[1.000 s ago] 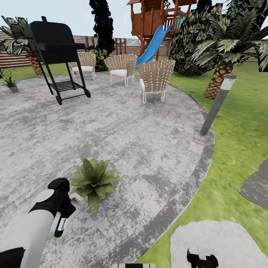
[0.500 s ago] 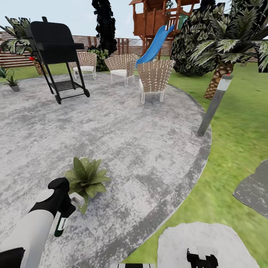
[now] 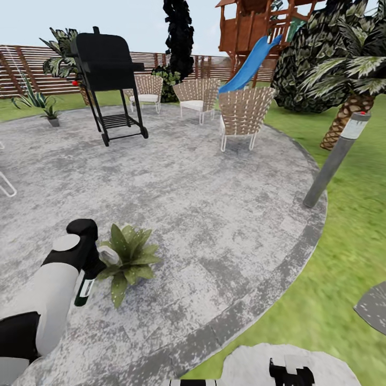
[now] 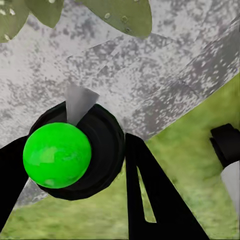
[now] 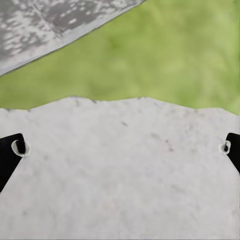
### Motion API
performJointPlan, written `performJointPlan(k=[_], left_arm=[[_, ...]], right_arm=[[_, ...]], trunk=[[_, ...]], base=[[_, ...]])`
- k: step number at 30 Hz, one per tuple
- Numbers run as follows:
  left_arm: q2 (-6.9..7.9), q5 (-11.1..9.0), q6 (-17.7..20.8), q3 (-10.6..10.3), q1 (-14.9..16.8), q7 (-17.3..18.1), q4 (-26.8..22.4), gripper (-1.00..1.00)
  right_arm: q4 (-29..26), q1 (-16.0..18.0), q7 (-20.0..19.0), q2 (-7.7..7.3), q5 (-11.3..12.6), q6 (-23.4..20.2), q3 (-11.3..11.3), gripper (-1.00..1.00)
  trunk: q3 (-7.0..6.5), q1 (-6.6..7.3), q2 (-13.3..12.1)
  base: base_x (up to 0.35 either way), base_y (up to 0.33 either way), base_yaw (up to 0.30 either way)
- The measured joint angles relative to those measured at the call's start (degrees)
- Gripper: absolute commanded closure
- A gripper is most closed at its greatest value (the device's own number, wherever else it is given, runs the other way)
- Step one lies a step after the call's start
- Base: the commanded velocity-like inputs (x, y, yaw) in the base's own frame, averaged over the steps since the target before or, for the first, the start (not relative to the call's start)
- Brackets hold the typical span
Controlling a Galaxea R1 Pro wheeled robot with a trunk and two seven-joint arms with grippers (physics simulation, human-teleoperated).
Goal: Pick up the pesticide atomizer in the garden and spray insectifuge to fully cover both potted plants in the garden.
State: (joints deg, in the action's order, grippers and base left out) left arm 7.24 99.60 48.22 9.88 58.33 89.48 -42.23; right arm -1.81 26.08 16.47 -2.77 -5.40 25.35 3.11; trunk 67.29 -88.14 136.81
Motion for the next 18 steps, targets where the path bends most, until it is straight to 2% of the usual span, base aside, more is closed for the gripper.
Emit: performJointPlan(k=[3,5,13,15,18], left_arm=[[0.0,4.87,-0.2,0.01,0.7,0.01,-0.02,1.0],[0.06,6.17,-0.31,0.02,1.48,0.01,-0.02,1.0],[-0.18,6.81,-4.08,-0.18,2.15,0.02,0.79,1.0],[-0.34,6.81,-4.64,-0.35,1.68,0.02,0.89,1.0],[-0.47,6.82,-8.28,-0.33,1.26,0.04,0.93,1.0]], right_arm=[[0.07,0.0,-0.01,-0.07,-0.06,-0.03,0.0,-1.0],[0.08,-0.01,-0.03,-0.1,-0.07,-0.06,0.0,-1.0],[0.0,-0.01,-0.02,-0.05,-0.01,-0.07,0.0,-1.0],[0.0,0.0,-0.01,0.0,0.0,-0.07,0.0,-1.0],[0.0,0.0,0.0,0.04,0.0,-0.02,0.0,-1.0]], trunk=[[0.0,0.0,0.0],[0.0,0.01,0.0],[0.0,0.0,0.0],[0.0,-0.02,0.0],[0.0,-0.03,0.0]], base=[[0.322,-0.018,0.018],[0.332,-0.004,0.004],[0.325,0.0,0.0],[0.106,0.0,0.093],[0.015,0.0,0.246]])
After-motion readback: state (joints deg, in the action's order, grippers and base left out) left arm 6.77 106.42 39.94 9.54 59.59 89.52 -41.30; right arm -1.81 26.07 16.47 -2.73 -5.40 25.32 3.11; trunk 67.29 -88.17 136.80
